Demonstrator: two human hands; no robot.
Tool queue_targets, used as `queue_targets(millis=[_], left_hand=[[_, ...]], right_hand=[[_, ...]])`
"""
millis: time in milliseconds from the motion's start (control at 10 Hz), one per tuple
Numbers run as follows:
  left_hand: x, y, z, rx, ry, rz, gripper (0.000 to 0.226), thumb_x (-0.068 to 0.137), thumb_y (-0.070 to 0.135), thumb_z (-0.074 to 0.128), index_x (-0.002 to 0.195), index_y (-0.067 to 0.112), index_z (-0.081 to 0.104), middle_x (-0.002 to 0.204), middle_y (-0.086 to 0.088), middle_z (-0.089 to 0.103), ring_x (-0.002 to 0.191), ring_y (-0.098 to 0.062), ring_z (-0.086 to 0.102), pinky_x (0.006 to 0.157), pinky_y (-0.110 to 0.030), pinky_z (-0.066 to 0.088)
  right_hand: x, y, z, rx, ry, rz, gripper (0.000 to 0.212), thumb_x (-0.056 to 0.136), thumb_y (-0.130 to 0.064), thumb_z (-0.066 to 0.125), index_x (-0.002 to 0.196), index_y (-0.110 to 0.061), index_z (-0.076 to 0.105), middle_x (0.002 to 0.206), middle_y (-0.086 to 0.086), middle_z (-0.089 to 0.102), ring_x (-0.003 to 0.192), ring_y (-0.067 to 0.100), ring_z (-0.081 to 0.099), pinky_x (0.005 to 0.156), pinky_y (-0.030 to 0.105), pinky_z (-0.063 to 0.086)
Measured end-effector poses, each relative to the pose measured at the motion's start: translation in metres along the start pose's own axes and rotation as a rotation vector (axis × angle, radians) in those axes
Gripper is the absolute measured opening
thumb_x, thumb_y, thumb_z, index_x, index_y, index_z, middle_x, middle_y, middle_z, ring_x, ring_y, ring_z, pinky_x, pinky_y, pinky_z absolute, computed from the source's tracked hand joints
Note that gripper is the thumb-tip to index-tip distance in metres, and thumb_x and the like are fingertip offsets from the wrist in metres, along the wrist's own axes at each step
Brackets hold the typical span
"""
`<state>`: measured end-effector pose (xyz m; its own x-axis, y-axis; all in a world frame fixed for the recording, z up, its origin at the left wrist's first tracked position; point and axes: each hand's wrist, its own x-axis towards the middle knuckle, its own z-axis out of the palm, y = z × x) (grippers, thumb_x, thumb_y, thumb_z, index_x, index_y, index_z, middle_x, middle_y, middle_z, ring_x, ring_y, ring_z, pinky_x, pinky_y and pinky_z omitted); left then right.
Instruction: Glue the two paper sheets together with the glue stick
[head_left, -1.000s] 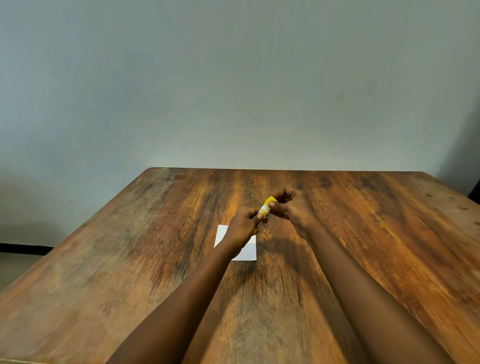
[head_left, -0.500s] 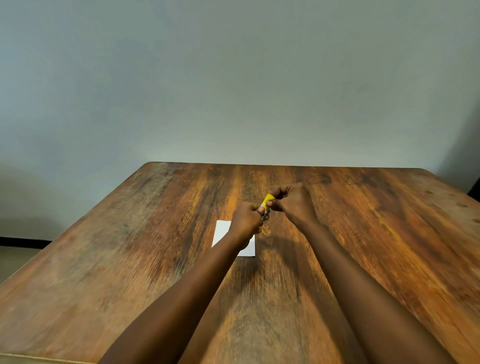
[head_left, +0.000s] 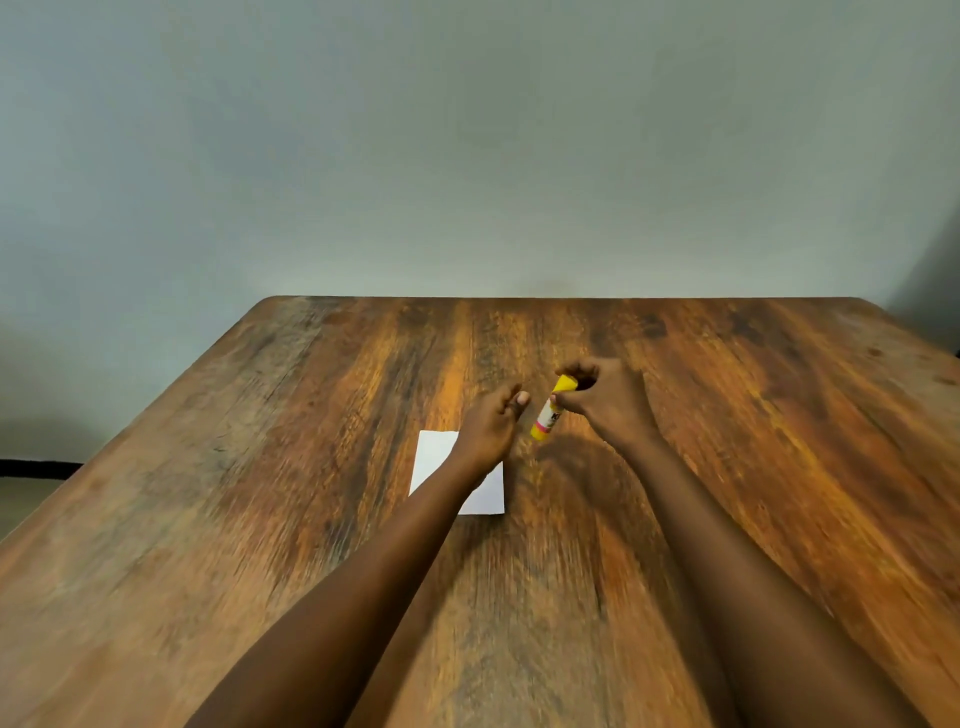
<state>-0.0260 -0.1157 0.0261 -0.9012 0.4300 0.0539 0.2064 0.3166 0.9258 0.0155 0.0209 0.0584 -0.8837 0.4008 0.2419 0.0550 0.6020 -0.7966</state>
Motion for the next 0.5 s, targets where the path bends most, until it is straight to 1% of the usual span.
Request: queue_targets(millis=[100,200,300,400,500], left_hand=[[0.007,-0.005,-0.004,0.101,-0.033,-0.030,0.042,0.101,0.025,0.035,0.139,0.008,0.042,0.143,-0.012,0.047,0.130,-0.027,0.045,0.097,-0.027,0.036],[0.011,-0.004,-0.010,0.140,-0.047,-0.066,0.043,0.101,0.023,0.034,0.140,0.006,0.040,0.143,-0.013,0.046,0.130,-0.028,0.045,0.099,-0.026,0.035],[0.019,0.003,-0.020,0.210,-0.049,-0.090,0.043,0.101,0.021,0.034,0.140,0.004,0.040,0.143,-0.014,0.046,0.130,-0.029,0.045,0.101,-0.028,0.036],[0.024,0.006,-0.027,0.264,-0.036,-0.091,0.041,0.101,0.019,0.034,0.138,0.003,0.043,0.139,-0.016,0.050,0.125,-0.029,0.048,0.098,-0.027,0.037],[0.026,0.008,-0.031,0.282,-0.014,-0.130,0.041,0.101,0.019,0.034,0.138,0.005,0.044,0.140,-0.015,0.049,0.125,-0.030,0.048,0.098,-0.027,0.037]], right_hand=[[0.010,0.011,0.005,-0.184,-0.011,0.013,0.033,0.078,0.000,0.067,0.111,-0.003,0.068,0.109,0.013,0.070,0.093,0.017,0.062,0.074,0.026,0.047],[0.016,0.014,0.010,-0.267,-0.085,0.046,0.030,0.079,0.001,0.063,0.108,-0.005,0.068,0.106,0.012,0.069,0.085,0.012,0.055,0.067,0.022,0.039],[0.023,0.011,0.011,-0.296,-0.153,0.080,0.027,0.079,0.000,0.063,0.105,-0.006,0.067,0.104,0.012,0.069,0.089,0.020,0.060,0.068,0.025,0.041],[0.027,0.006,0.011,-0.319,-0.219,0.075,0.029,0.077,0.000,0.065,0.106,-0.004,0.066,0.105,0.015,0.069,0.094,0.027,0.063,0.074,0.031,0.048],[0.032,0.004,0.011,-0.308,-0.243,0.146,0.038,0.076,0.001,0.066,0.114,-0.004,0.064,0.114,0.016,0.067,0.102,0.030,0.062,0.082,0.033,0.049]])
